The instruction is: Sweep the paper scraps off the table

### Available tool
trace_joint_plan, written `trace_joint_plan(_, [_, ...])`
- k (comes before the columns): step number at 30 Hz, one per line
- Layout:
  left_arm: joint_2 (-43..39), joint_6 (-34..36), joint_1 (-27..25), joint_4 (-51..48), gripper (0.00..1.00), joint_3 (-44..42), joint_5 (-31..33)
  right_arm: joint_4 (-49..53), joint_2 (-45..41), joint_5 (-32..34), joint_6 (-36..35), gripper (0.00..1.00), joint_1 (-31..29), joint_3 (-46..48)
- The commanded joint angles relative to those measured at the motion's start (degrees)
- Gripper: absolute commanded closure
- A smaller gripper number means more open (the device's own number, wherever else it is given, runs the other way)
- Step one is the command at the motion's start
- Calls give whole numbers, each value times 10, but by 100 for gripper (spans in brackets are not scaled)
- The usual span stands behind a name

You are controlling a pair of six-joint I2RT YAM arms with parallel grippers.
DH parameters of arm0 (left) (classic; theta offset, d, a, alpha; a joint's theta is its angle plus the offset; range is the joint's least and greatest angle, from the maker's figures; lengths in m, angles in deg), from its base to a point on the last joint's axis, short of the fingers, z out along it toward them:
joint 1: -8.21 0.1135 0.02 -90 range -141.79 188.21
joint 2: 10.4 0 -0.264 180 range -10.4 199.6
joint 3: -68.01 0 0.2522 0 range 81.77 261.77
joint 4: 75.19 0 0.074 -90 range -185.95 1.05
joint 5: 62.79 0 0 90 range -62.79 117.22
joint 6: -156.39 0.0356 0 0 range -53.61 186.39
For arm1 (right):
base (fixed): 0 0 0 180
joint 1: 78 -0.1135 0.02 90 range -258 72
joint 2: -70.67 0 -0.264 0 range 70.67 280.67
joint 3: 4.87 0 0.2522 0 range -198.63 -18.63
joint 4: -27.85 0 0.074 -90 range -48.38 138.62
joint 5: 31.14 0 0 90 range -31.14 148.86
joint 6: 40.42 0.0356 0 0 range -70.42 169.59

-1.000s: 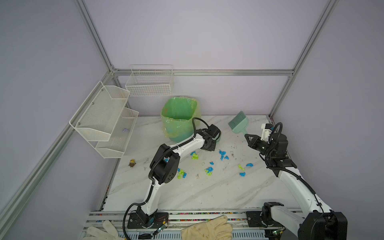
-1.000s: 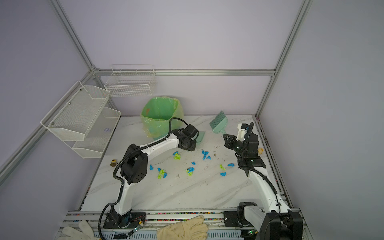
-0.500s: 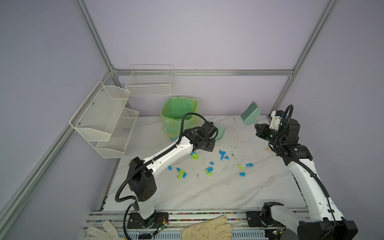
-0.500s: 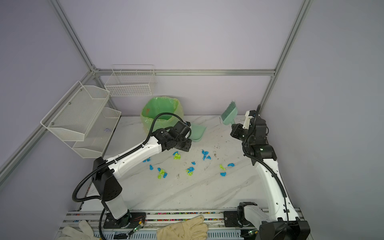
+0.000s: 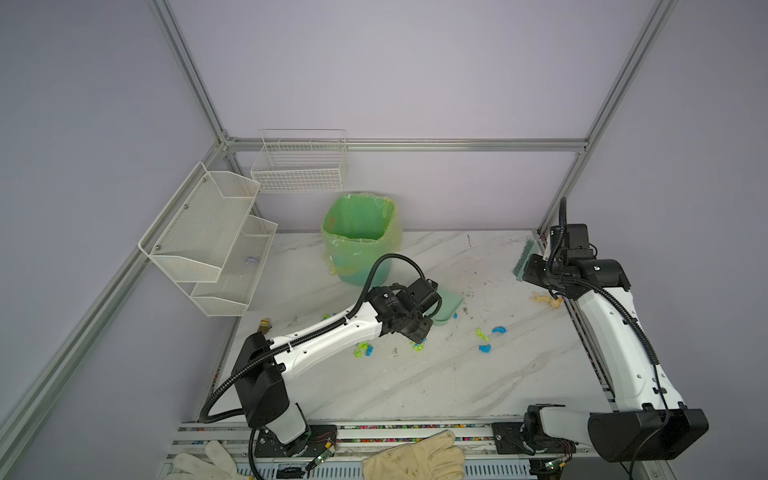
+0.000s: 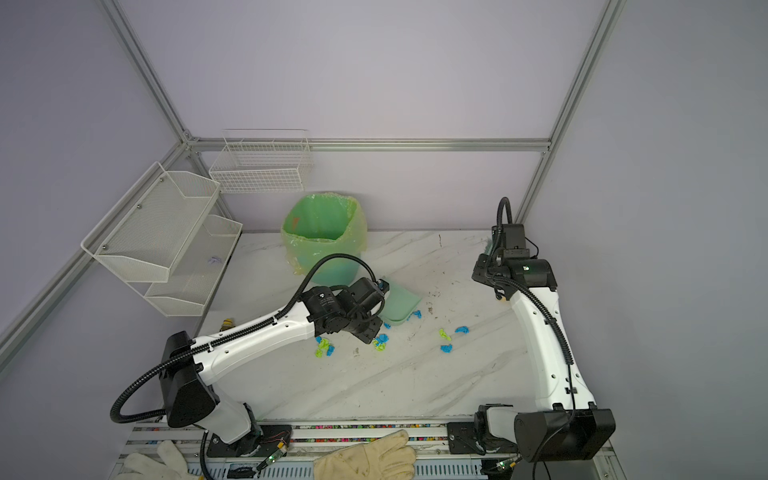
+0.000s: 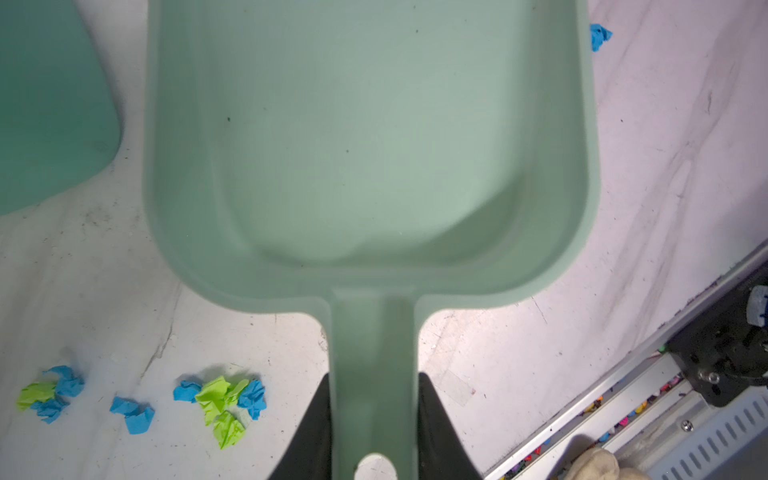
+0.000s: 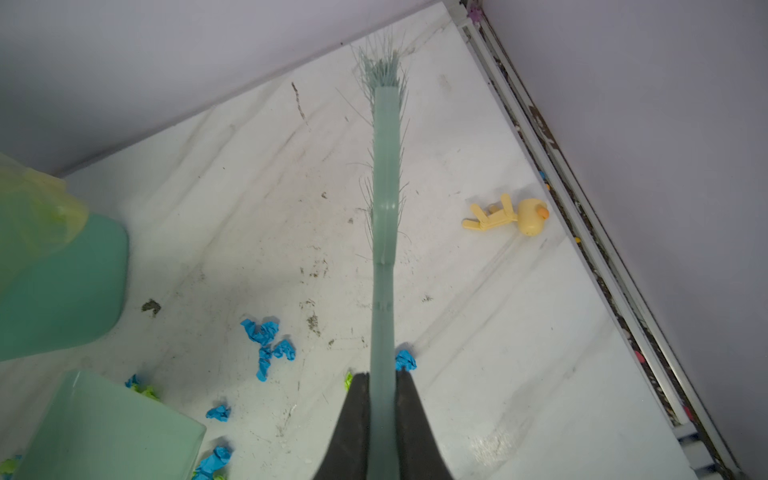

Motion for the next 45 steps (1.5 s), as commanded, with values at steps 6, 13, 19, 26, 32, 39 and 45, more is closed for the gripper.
trace_joint_plan(6, [16, 5, -40, 18, 86, -34, -31, 108, 16, 121, 3, 100, -43, 12])
trace_joint_plan(13, [37, -7, -79, 21, 86, -34, -32, 105, 44, 108, 9, 100, -77, 55])
trace_joint_plan(19, [44, -9, -100, 22, 87, -49, -57, 117, 71, 104, 2, 100, -97, 60])
trace_joint_plan(26, [74, -7, -129, 22, 88, -46, -59, 140, 93, 88, 19, 100, -146, 51])
trace_joint_plan(32, [98, 3, -134, 22, 89, -46, -46, 143, 108, 102, 25, 100, -168, 66])
trace_joint_plan(39, [112, 7, -134, 23, 89, -34, -37, 141, 111, 94, 24, 100, -181, 81])
trace_joint_plan(45, [128, 12, -134, 23, 89, -28, -29, 134, 113, 68, 23, 100, -200, 92])
